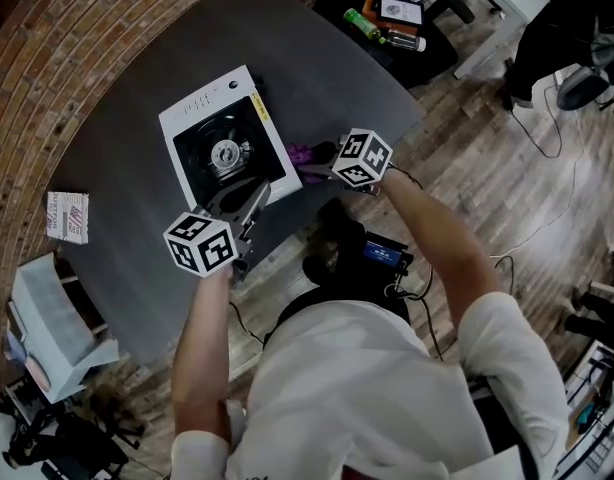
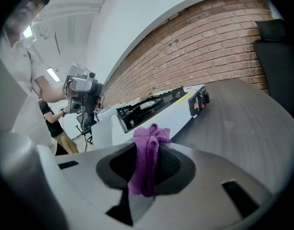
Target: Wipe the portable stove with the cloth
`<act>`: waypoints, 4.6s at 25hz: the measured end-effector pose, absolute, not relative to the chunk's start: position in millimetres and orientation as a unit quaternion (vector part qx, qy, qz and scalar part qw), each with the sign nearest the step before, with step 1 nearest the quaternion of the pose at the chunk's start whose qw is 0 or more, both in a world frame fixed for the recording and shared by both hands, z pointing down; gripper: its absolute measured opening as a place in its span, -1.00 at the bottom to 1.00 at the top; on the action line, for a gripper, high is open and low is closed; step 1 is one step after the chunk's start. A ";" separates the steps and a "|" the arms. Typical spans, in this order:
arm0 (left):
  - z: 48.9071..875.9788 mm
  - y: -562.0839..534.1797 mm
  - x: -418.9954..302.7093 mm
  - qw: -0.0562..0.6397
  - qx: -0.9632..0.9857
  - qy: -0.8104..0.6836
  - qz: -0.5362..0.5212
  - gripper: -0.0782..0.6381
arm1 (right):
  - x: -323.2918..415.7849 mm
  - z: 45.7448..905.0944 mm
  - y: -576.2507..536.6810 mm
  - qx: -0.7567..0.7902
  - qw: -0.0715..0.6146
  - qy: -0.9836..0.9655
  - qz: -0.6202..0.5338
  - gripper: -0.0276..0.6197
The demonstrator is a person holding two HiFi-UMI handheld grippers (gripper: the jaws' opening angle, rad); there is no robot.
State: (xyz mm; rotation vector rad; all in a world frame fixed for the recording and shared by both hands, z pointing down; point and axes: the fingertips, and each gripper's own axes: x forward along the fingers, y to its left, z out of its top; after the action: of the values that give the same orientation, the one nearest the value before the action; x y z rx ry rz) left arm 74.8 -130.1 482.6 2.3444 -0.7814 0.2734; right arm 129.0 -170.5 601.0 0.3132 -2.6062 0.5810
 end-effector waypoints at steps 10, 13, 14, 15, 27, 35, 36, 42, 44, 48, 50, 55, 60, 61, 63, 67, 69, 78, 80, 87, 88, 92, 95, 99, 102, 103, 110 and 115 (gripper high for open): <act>480.6 -120.9 76.0 0.323 0.895 -0.293 0.093 -0.66 | 138.4 602.4 -135.2 0.096 0.243 -0.940 0.217 -0.63; 481.1 -116.8 73.0 0.322 0.895 -0.297 0.087 -0.66 | 142.3 603.2 -122.4 0.095 0.250 -0.939 0.218 -0.63; 481.1 -115.3 71.9 0.322 0.895 -0.298 0.084 -0.66 | 144.2 603.1 -117.1 0.092 0.256 -0.938 0.215 -0.63; 481.1 -113.8 70.8 0.322 0.894 -0.300 0.081 -0.66 | 146.3 602.8 -111.3 0.088 0.264 -0.937 0.211 -0.63; 482.3 -82.3 55.1 0.331 0.887 -0.319 0.049 -0.66 | 161.4 557.1 -92.9 0.070 0.338 -0.930 0.130 -0.62; 471.6 -77.0 40.3 0.339 0.873 -0.348 0.027 -0.66 | 142.6 522.4 -176.6 0.117 0.412 -0.904 0.004 -0.62; 472.1 -77.5 39.4 0.341 0.871 -0.353 0.026 -0.66 | 138.5 522.0 -187.6 0.119 0.425 -0.897 -0.013 -0.62; 477.8 -81.5 35.5 0.354 0.853 -0.383 0.012 -0.66 | 105.5 527.5 -238.7 0.098 0.493 -0.859 -0.097 -0.62; 480.0 -82.9 35.6 0.357 0.846 -0.395 0.008 -0.66 | 97.8 532.9 -249.9 0.083 0.514 -0.845 -0.121 -0.62; 479.9 -87.2 32.1 0.358 0.834 -0.419 0.000 -0.66 | 79.1 538.2 -270.9 0.068 0.534 -0.829 -0.152 -0.62; 481.0 -88.3 30.8 0.358 0.829 -0.429 -0.003 -0.66 | 70.6 540.1 -280.4 0.069 0.541 -0.822 -0.162 -0.62; 486.1 -85.6 29.6 0.360 0.819 -0.447 -0.005 -0.66 | 58.9 560.3 -293.5 0.068 0.577 -0.791 -0.193 -0.62; 491.8 -84.8 24.6 0.364 0.810 -0.460 -0.007 -0.66 | 50.9 568.3 -280.0 0.037 0.578 -0.786 -0.217 -0.62; 492.3 -85.5 24.2 0.364 0.810 -0.461 -0.008 -0.66 | 49.2 568.6 -275.4 0.029 0.574 -0.789 -0.217 -0.62; 492.1 -88.0 24.2 0.363 0.812 -0.458 -0.010 -0.66 | 45.2 569.1 -265.2 0.013 0.569 -0.793 -0.218 -0.62; 495.6 -88.7 24.0 0.366 0.820 -0.439 -0.006 -0.66 | 43.9 573.0 -248.3 -0.010 0.575 -0.785 -0.232 -0.62; 498.4 -87.2 21.9 0.369 0.826 -0.427 0.000 -0.66 | 46.0 573.5 -243.2 -0.013 0.580 -0.785 -0.220 -0.62; 495.2 -79.1 -3.4 0.373 0.848 -0.376 0.016 -0.66 | 57.7 572.0 -210.6 -0.012 0.600 -0.783 -0.164 -0.62; 494.6 -75.9 -9.0 0.373 0.852 -0.367 0.017 -0.66 | 59.5 572.0 -201.5 -0.014 0.602 -0.783 -0.153 -0.62; 492.5 -66.2 -25.2 0.372 0.862 -0.343 0.018 -0.66 | 74.2 570.8 -179.5 -0.010 0.620 -0.775 -0.120 -0.63; 491.3 -65.3 -26.8 0.371 0.864 -0.340 0.018 -0.66 | 76.8 570.8 -178.6 -0.005 0.623 -0.774 -0.116 -0.63; 489.0 -61.7 -34.6 0.366 0.870 -0.331 0.018 -0.66 | 84.9 570.2 -174.3 0.021 0.627 -0.773 -0.097 -0.64; 488.9 -60.2 -38.5 0.365 0.873 -0.324 0.018 -0.66 | 91.6 568.2 -166.5 0.026 0.634 -0.769 -0.083 -0.63; 490.3 -58.1 -42.1 0.365 0.875 -0.316 0.019 -0.66 | 96.6 569.1 -158.0 0.059 0.633 -0.769 -0.068 -0.62; 489.8 -56.7 -41.9 0.365 0.878 -0.309 0.018 -0.66 | 102.0 569.5 -153.6 0.098 0.625 -0.774 -0.037 -0.62; 489.4 -56.3 -41.9 0.365 0.879 -0.307 0.017 -0.66 | 104.5 569.3 -150.9 0.106 0.625 -0.773 -0.029 -0.62; 488.3 -55.0 -52.4 0.363 0.881 -0.303 0.013 -0.66 | 103.9 563.1 -116.6 0.115 0.623 -0.774 0.007 -0.62; 484.0 -55.1 -58.8 0.360 0.882 -0.304 0.012 -0.66 | 69.3 542.2 -97.3 0.147 0.560 -0.814 0.038 -0.62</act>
State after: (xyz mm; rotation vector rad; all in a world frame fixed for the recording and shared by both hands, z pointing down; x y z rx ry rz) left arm -58.8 -55.1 484.0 2.2726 -0.7843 0.0309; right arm 69.3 -97.3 542.2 0.3459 -1.9195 0.0901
